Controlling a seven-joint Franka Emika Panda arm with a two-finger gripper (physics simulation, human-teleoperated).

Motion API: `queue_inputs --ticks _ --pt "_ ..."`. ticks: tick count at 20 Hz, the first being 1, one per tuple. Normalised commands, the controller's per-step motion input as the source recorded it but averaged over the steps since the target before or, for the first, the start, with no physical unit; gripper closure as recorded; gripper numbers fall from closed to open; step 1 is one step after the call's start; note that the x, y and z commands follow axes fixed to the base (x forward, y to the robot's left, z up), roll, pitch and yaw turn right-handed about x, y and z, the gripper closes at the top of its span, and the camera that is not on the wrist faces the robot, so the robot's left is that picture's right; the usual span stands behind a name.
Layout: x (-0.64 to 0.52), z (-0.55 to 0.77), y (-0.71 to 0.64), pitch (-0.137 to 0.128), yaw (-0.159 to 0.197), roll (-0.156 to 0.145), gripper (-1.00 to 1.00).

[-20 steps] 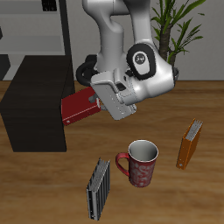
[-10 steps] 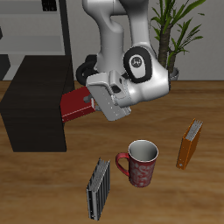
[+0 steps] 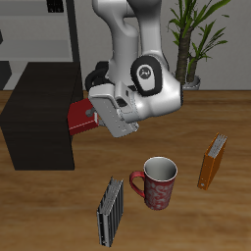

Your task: Place the red book in the top region of the shelf

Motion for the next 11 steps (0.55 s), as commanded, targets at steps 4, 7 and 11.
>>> queue_inputs --ticks 4,7,11 --pt "0.06 -0.12 -0.1 0.022 0.001 0.019 1.0" --pt "0.01 -0.02 -0.03 0.006 -0.009 -0.008 1.0" --pt "0.05 -0.04 -0.09 0.025 -0.01 -0.006 1.0"
